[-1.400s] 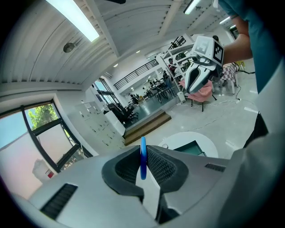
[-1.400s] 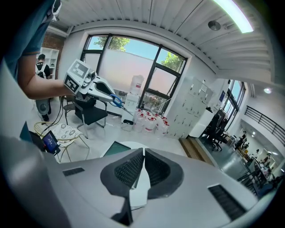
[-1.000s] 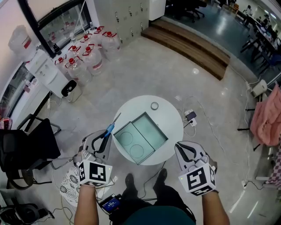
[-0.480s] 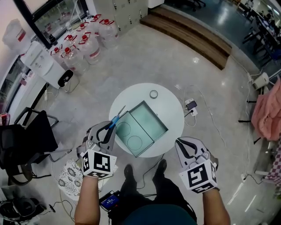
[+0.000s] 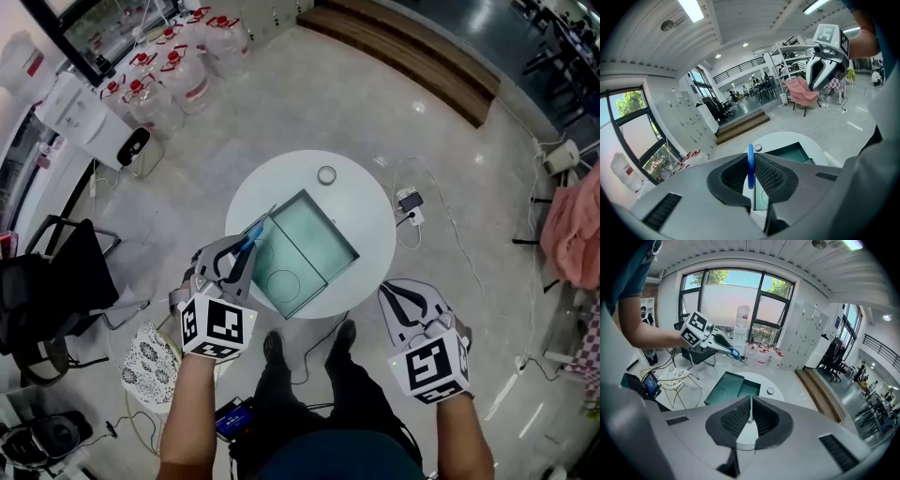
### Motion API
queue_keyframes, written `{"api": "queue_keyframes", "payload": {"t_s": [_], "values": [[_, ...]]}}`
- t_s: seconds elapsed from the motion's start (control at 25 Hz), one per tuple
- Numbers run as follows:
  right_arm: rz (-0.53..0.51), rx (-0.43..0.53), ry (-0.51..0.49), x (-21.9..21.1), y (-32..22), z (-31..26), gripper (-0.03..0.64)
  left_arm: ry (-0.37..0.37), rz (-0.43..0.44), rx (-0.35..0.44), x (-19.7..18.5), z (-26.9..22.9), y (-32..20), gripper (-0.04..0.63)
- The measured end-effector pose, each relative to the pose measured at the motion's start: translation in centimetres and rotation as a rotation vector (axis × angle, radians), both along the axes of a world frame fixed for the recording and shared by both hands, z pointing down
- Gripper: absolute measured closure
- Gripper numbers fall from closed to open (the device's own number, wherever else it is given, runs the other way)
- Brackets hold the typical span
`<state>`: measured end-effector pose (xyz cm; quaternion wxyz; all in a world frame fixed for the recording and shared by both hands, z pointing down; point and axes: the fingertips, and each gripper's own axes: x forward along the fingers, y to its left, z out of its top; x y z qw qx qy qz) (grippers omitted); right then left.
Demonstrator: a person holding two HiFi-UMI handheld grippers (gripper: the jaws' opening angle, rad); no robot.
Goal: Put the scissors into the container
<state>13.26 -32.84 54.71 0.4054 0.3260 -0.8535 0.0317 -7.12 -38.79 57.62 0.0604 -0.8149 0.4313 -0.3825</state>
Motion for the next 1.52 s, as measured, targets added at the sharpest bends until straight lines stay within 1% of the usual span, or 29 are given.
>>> {"api": "queue_keyframes", "payload": {"t_s": [0.44,0.88,1.12,1.36,1.52], "values": [[0.014,-0.046,0.001,0.9,-2.2,4.2,0.578,0.010,0.018,-0.067,2.2,5.8,-2.8,0.540],[0.016,-0.095,0.008,1.9,-3.1,7.9,0.578,0.017,0.027,-0.139,4.8,10.5,-4.8,0.538],[0.030,-0.116,0.008,2.7,-3.1,9.7,0.577,0.005,0.014,-0.178,6.1,13.0,-5.3,0.538],[0.038,-0.135,0.008,3.6,-3.2,11.2,0.578,-0.020,0.023,-0.241,7.6,15.6,-5.5,0.538],[0.040,-0.148,0.000,3.9,-2.6,12.0,0.578,-0.026,0.029,-0.261,8.6,16.7,-5.0,0.537]]}}
